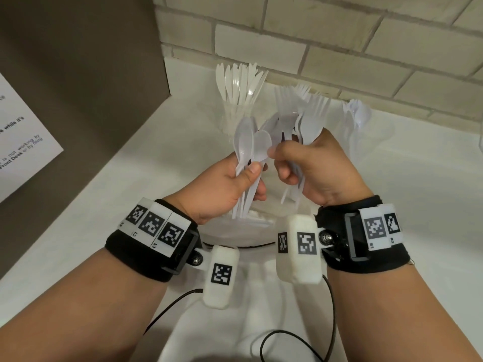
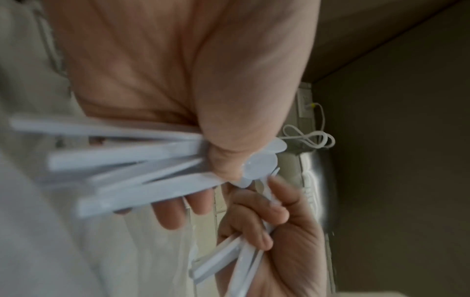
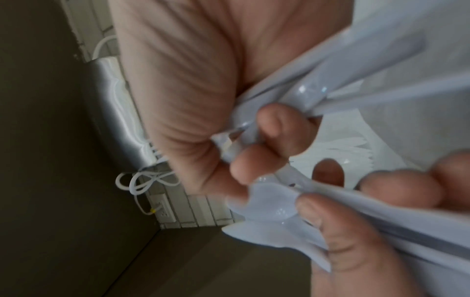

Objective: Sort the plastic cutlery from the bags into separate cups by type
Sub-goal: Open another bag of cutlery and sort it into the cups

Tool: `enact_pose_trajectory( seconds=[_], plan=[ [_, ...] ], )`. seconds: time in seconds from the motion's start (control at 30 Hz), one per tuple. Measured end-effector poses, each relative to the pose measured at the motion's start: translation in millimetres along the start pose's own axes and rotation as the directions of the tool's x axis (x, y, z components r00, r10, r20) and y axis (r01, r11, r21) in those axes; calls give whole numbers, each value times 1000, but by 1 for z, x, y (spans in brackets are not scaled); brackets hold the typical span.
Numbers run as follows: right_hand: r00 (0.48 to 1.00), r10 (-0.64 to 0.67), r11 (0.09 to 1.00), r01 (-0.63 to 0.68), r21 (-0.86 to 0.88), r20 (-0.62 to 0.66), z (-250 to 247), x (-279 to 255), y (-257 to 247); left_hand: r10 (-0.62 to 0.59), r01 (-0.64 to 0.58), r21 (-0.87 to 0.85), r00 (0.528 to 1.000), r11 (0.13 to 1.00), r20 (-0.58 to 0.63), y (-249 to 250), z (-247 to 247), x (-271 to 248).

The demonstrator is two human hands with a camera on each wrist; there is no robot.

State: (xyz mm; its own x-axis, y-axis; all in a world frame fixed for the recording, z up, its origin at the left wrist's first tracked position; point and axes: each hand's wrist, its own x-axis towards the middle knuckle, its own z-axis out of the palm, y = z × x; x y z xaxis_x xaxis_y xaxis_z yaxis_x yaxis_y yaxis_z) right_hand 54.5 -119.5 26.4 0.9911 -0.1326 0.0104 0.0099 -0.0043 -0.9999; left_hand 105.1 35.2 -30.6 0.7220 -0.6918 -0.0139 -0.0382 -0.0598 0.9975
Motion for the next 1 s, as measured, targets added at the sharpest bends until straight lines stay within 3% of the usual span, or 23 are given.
enact_pose_trajectory(
  seconds=[0.1, 0.2, 0.3, 0.5, 0.57, 0.63, 0.8, 0.9, 1.0],
  plan=[
    [998, -35, 999, 36, -26, 54, 3, -3, 0, 49, -52, 204, 999, 978, 19, 4, -1, 1],
    [997, -21, 995, 14, -96, -75, 11, 1, 4, 46, -53, 273, 998, 961, 32, 5, 2, 2],
    [981, 11, 997, -25, -69, -192, 9, 4, 6, 61, -70, 194, 997, 978, 50, 6, 3, 1],
    [984, 65, 995, -78, -68, -168, 0, 7, 8, -20, 20, 9, 997, 1000, 77, 1, 4, 0],
    [987, 74, 993, -87, -84, -144, -4, 10, 5, -58, 59, -49, 998, 997, 25, 2, 6, 2],
    [973, 72, 995, -86, -54, -219, -16, 17, -2, -108, 103, -87, 993, 991, -46, 4, 6, 5],
    [862, -42, 989, 107, 101, -504, -60, 55, -28, -158, 153, -65, 984, 986, -87, 16, 5, 21],
    [842, -139, 959, 246, 141, -520, -72, 85, -37, -194, 182, -102, 973, 978, -122, 23, 11, 30],
    [808, -239, 945, 321, 63, -538, -71, 109, -37, -208, 195, -93, 965, 976, -162, 24, 17, 36]
  ],
)
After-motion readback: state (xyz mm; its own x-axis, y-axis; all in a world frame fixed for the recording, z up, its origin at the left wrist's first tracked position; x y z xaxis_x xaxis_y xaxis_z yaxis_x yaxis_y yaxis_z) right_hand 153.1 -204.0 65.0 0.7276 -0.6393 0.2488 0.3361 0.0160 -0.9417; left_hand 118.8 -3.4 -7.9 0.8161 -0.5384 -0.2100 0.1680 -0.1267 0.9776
